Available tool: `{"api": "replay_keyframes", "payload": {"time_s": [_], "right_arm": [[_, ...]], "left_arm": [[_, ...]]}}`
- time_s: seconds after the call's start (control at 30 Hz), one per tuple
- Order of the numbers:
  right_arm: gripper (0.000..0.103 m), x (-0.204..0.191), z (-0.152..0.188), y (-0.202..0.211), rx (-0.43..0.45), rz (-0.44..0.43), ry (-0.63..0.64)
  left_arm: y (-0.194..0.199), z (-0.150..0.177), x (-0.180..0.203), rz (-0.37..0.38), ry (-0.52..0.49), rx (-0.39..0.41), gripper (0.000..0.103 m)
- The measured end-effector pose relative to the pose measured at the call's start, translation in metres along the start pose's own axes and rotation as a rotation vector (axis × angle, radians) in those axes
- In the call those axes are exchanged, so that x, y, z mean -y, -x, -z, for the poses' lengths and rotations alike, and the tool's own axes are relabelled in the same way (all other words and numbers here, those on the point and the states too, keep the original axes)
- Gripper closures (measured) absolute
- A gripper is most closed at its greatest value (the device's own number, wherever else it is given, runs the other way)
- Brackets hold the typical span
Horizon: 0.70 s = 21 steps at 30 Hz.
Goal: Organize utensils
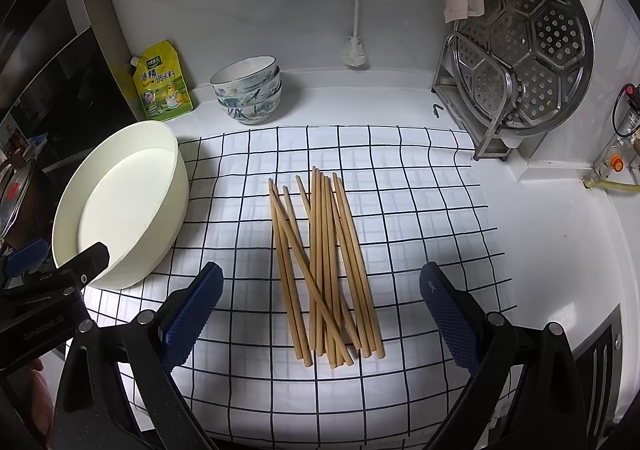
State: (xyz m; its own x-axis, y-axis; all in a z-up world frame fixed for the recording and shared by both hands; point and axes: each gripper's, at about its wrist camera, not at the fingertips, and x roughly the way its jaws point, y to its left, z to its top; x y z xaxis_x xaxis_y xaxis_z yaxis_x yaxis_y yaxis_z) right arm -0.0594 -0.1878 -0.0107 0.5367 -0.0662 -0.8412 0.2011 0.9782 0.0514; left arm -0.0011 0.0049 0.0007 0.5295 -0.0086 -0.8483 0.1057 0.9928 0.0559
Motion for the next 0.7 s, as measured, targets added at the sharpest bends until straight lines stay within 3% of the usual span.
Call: {"api": "replay_keyframes", "payload": {"time_s": [0.7], "right_arm": [[0.009, -0.0016, 0.0012, 0.0017, 0.006, 0.0, 0.003]], "left_arm": [[0.0018, 0.0018, -0.0032, -0.001, 0.005, 0.0, 0.006]]}}
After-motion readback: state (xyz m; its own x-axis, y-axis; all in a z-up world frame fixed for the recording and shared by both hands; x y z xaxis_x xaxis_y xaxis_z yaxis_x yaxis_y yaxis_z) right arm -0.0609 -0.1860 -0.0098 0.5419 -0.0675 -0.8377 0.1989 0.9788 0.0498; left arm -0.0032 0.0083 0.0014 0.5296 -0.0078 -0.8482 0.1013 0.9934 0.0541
